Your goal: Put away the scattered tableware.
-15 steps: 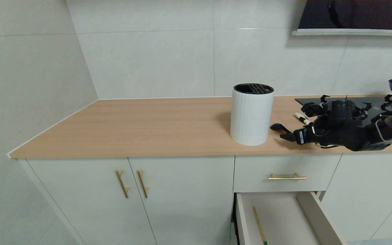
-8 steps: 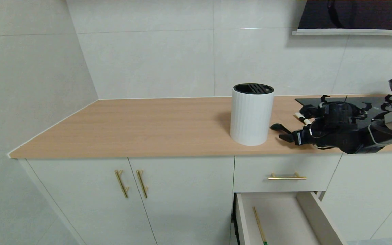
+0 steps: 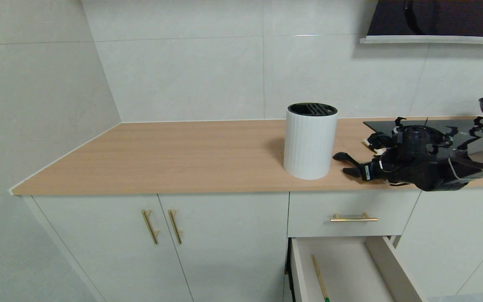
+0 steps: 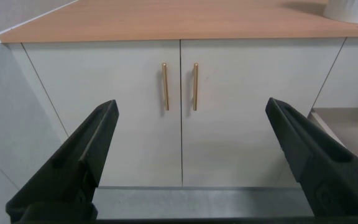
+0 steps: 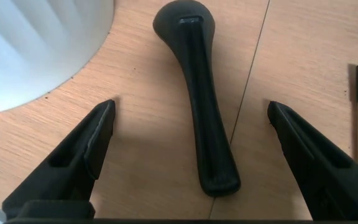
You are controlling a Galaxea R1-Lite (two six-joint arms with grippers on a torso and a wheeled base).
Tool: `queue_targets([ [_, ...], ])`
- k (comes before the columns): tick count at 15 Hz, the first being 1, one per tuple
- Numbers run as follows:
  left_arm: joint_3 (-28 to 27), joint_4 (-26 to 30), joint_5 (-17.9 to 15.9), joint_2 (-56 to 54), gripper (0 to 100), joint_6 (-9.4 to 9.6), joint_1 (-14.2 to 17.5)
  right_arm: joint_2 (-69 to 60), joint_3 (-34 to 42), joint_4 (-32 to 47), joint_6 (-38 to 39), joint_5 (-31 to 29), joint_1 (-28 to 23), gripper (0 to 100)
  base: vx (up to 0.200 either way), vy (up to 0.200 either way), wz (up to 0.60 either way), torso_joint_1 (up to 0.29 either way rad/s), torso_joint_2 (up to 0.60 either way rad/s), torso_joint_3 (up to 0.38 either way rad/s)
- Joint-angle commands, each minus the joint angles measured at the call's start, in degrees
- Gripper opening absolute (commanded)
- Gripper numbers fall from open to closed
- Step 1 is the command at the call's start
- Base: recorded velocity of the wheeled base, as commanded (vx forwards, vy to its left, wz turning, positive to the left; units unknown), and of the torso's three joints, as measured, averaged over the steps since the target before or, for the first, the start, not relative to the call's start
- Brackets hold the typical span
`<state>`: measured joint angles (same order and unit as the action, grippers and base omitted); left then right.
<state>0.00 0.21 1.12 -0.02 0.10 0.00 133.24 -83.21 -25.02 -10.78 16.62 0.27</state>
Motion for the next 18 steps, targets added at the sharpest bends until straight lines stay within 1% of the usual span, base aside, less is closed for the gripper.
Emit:
queue_targets([
  [1, 0.0, -0.03, 0.02, 0.02, 100, -0.01, 0.0, 0.26, -0.11, 0.14, -0.03, 0.0, 0.0, 100, 0.0, 0.0, 0.0, 0.0, 0.0, 0.0],
  [2, 0.0, -0.03, 0.02, 0.02, 100, -0.01, 0.0, 0.79, -0.11, 0.14, -0.12, 0.0, 0.0, 100, 0.0, 0.0, 0.0, 0.0, 0.0, 0.0],
  [3, 0.0, -0.03, 0.02, 0.02, 100, -0.01, 0.0, 0.88, -0.55, 0.14, -0.12, -0.36, 0.0, 0, 0.0, 0.0, 0.0, 0.0, 0.0, 0.0],
  [9, 0.0, -0.03, 0.02, 0.02, 100, -0.01, 0.0, 0.44, -0.72, 1.72, -0.03, -0.88, 0.17, 0, 0.0, 0.0, 0.0, 0.0, 0.0, 0.0],
  [11, 0.0, -0.03, 0.02, 0.02, 100, -0.01, 0.0, 0.26, -0.9, 1.99, -0.03, -2.38, 0.43, 0, 0.0, 0.0, 0.0, 0.0, 0.0, 0.0],
  [13, 0.0, 0.06, 0.02, 0.02, 100, -0.01, 0.0, -0.79, -0.99, 2.43, 0.41, -6.86, 1.05, 0, 0.0, 0.0, 0.0, 0.0, 0.0, 0.0],
  [15, 0.0, -0.03, 0.02, 0.02, 100, -0.01, 0.0, -5.01, -0.9, 7.44, 3.75, -8.71, 2.81, 0, 0.0, 0.0, 0.0, 0.0, 0.0, 0.0],
  [16, 0.0, -0.03, 0.02, 0.02, 100, -0.01, 0.0, -9.67, -0.63, 13.41, 6.82, -9.58, 4.04, 0, 0.0, 0.0, 0.0, 0.0, 0.0, 0.0],
  [17, 0.0, -0.03, 0.02, 0.02, 100, -0.01, 0.0, -15.29, 0.51, 19.83, 10.69, -11.52, 5.97, 0, 0.0, 0.0, 0.0, 0.0, 0.0, 0.0],
  [18, 0.0, -0.03, 0.02, 0.02, 100, -0.01, 0.0, -19.86, 1.83, 24.66, 13.68, -13.89, 7.2, 0, 0.0, 0.0, 0.0, 0.0, 0.0, 0.0],
])
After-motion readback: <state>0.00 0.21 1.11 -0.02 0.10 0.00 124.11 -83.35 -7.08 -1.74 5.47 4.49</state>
